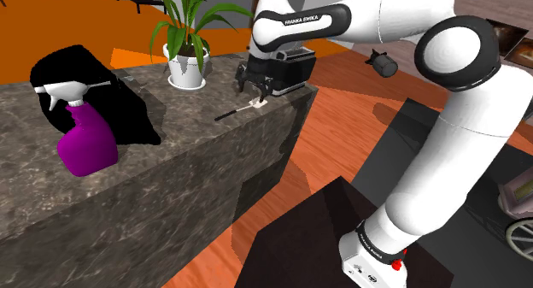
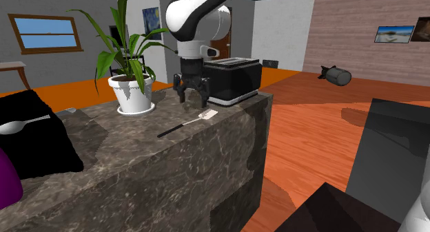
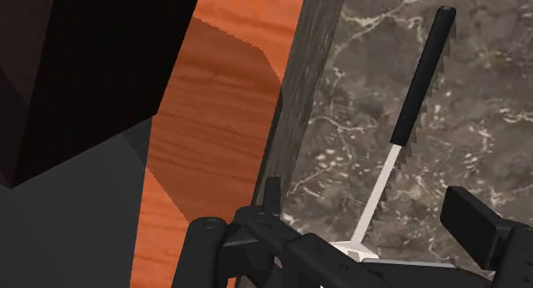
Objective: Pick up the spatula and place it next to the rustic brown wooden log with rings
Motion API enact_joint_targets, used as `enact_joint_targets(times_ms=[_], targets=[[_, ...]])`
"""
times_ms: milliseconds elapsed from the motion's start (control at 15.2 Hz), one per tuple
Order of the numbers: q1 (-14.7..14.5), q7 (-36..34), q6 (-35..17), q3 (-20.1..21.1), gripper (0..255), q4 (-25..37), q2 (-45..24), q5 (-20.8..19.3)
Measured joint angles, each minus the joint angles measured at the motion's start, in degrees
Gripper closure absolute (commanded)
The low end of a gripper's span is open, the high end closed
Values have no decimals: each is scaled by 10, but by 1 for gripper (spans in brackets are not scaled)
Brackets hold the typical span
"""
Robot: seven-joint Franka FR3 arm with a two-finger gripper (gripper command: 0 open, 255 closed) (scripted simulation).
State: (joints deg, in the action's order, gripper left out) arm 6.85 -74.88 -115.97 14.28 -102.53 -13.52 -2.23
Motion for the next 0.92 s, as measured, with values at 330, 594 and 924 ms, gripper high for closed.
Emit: enact_joint_targets(times_ms=[330, 594, 924], targets=[[-6, -85, -1, -20, 0, 102, -111, 4], [-8, -100, -17, -23, 0, 109, -134, 4], [-9, -101, -45, -25, 0, 92, -146, 2]])
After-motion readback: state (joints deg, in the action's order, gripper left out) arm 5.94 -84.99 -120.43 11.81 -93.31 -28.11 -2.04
